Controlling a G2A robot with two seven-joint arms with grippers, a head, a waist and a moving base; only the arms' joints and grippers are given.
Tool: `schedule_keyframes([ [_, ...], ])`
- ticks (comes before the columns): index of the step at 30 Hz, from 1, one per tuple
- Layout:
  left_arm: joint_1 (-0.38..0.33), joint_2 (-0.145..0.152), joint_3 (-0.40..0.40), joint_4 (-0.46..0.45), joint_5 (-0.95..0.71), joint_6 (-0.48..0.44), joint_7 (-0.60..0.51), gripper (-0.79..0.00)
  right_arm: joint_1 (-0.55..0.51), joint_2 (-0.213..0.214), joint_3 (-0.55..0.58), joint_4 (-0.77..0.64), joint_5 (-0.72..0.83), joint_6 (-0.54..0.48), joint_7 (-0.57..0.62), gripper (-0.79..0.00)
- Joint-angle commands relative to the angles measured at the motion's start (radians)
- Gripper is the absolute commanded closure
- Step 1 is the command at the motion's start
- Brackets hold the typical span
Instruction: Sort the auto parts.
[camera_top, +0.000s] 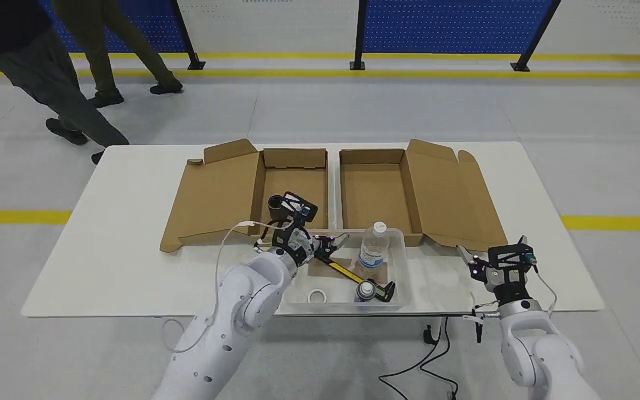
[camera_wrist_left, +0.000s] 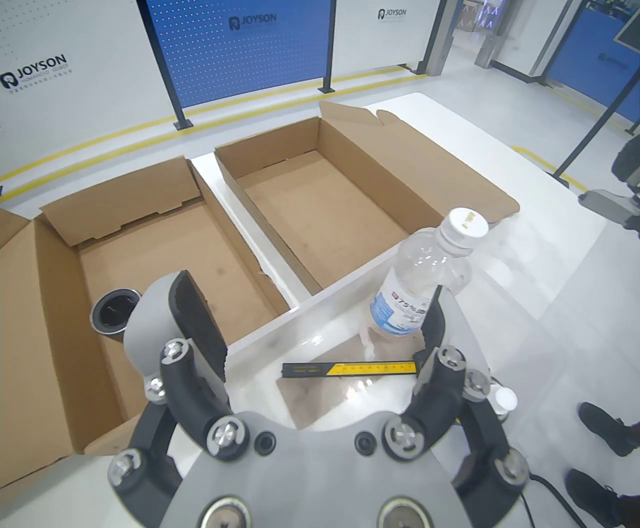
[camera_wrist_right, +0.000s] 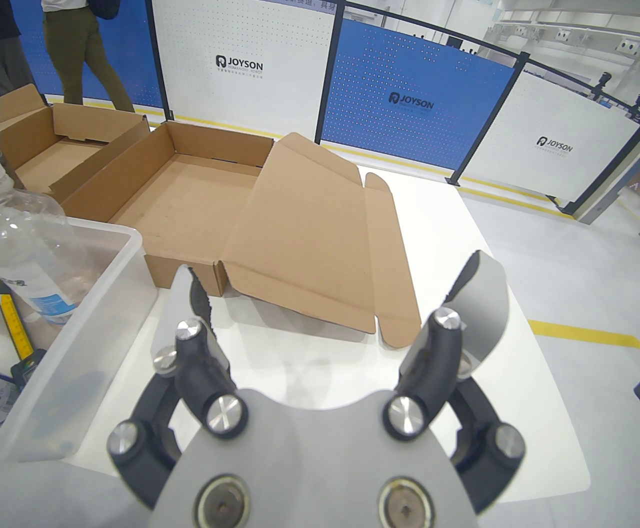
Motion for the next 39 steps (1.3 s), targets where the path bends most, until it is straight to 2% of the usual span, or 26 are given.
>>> schedule_keyframes([
  [1, 0.006, -0.002, 0.019, 0.003, 0.011, 0.000, 0.012, -0.785, 0.000, 0.000, 0.000, 0.000, 0.000, 0.000, 0.000, -0.785],
  [9, -0.021, -0.018, 0.103, 0.029, 0.038, 0.010, 0.055, -0.785, 0.000, 0.000, 0.000, 0.000, 0.000, 0.000, 0.000, -0.785],
  [21, -0.143, -0.063, 0.222, 0.139, 0.018, 0.065, 0.084, -0.785, 0.000, 0.000, 0.000, 0.000, 0.000, 0.000, 0.000, -0.785],
  [30, -0.189, -0.094, 0.288, 0.188, -0.006, 0.080, 0.096, -0.785, 0.000, 0.000, 0.000, 0.000, 0.000, 0.000, 0.000, -0.785],
  [31, -0.192, -0.097, 0.295, 0.195, -0.006, 0.080, 0.096, -0.773, 0.000, 0.000, 0.000, 0.000, 0.000, 0.000, 0.000, -0.785],
  [35, -0.205, -0.107, 0.311, 0.223, -0.007, 0.084, 0.108, -0.622, 0.000, 0.000, 0.000, 0.000, 0.000, 0.000, 0.000, -0.785],
  [39, -0.217, -0.116, 0.320, 0.252, -0.006, 0.087, 0.116, -0.545, 0.000, 0.000, 0.000, 0.000, 0.000, 0.000, 0.000, -0.785],
])
